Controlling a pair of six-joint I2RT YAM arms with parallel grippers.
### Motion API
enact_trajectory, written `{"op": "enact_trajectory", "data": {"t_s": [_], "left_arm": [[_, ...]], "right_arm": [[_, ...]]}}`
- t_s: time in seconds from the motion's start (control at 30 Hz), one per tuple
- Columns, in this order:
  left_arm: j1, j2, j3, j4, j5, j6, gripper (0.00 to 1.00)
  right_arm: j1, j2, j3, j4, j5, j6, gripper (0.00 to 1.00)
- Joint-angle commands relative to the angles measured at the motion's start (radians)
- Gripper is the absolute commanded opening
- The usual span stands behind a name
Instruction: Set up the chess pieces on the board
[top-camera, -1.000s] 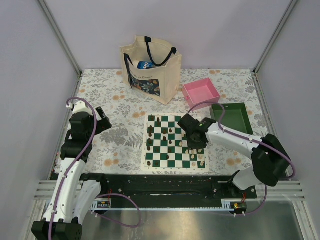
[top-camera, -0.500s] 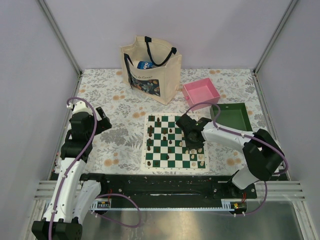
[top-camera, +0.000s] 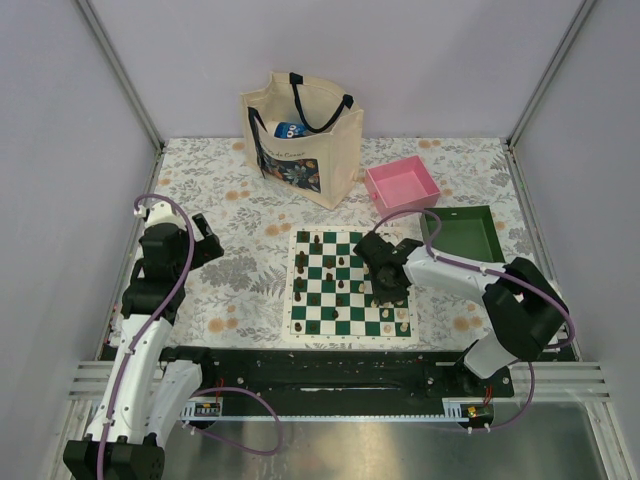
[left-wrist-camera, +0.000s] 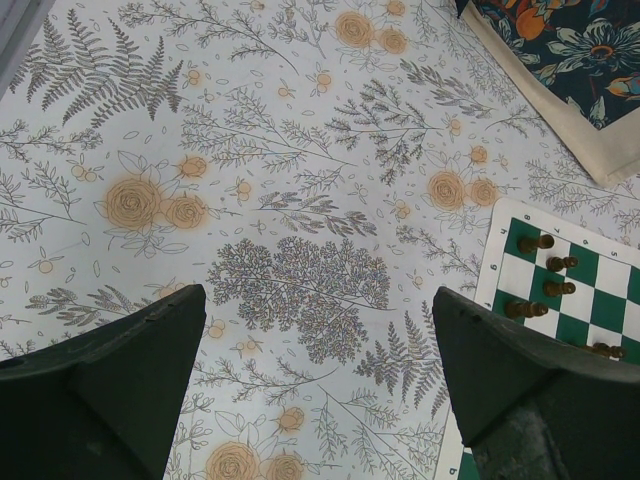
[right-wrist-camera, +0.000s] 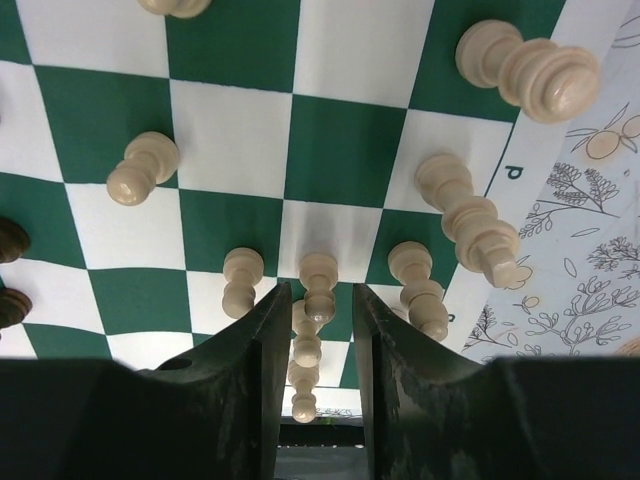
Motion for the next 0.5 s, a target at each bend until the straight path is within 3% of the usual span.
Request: {"op": "enact_trajectory", "data": {"t_s": [0.0,0.47], "left_arm": [[0.006,0.0,0.017,0.041,0.002,-0.003,0.99],[0.005,-0.001,0.017,0.039,0.001,-0.003,0.99]], "right_arm": [[-0.01,0.0,-0.012,0.026,-0.016,0.013,0.39],[-0.016,0.018,0.014,0.028,0.002,-0.007,0.24]]}}
